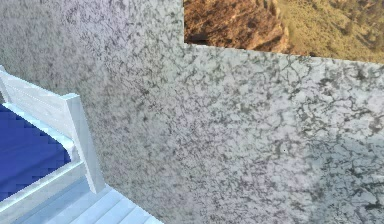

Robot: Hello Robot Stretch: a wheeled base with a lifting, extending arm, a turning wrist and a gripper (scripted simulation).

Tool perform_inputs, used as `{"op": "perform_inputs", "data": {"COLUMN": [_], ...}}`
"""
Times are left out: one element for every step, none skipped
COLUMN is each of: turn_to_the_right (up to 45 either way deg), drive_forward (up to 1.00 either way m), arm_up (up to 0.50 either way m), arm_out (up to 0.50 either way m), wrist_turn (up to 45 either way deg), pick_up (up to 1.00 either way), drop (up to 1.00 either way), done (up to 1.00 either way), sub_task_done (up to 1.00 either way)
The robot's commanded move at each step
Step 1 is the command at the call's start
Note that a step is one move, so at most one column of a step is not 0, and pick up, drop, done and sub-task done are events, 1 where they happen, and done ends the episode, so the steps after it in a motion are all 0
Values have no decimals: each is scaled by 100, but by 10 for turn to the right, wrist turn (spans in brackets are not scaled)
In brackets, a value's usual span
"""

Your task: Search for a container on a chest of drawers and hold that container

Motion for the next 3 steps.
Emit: {"op": "perform_inputs", "data": {"turn_to_the_right": [0, 0, 0], "drive_forward": [0, 0, 0], "arm_up": [-10, 0, 10], "arm_out": [0, 0, 0], "wrist_turn": [0, 0, 0], "pick_up": [0, 100, 0], "drop": [0, 0, 0], "done": [0, 0, 0], "sub_task_done": [0, 0, 0]}}
